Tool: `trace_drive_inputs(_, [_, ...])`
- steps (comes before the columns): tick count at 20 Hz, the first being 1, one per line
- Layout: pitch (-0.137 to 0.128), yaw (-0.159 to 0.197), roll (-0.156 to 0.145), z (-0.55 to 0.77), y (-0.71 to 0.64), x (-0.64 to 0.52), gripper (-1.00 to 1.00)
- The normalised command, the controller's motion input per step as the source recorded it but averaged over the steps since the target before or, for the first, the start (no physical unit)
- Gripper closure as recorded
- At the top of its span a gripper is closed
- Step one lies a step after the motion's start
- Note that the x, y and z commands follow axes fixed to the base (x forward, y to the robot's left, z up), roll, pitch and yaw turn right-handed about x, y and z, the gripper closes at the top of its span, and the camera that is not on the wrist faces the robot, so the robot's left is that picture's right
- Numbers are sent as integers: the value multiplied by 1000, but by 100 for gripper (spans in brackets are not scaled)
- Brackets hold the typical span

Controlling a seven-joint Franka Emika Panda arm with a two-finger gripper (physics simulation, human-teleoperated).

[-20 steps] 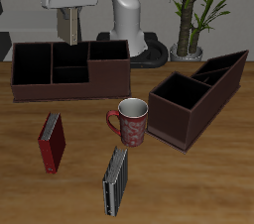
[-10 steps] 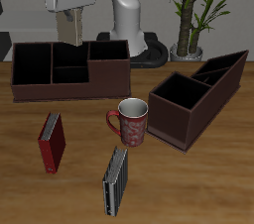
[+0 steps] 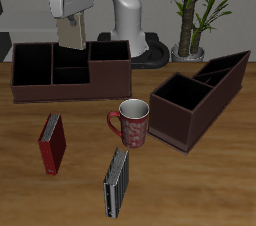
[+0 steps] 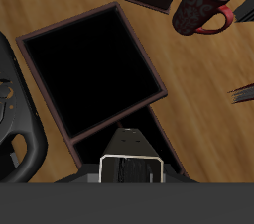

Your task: Place the yellow book into the back desk caddy's back compartment

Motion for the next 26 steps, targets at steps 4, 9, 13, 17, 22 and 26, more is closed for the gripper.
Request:
trace_drive_inputs(4, [83,192,-12,-333,-2,-144,100])
trace_drive_inputs(9, [35,94,8,-91,43,-103,100])
trace_drive_inputs(13, [55,39,-34,-87,-124,-156,100])
trace_drive_inputs(17, [17,2,-20,-24,-87,-32,100])
trace_drive_inputs(22, [-16,-7,-17,55,-87,-39,100])
trace_drive_inputs(26, [-32,-22,19,83,82,16,100])
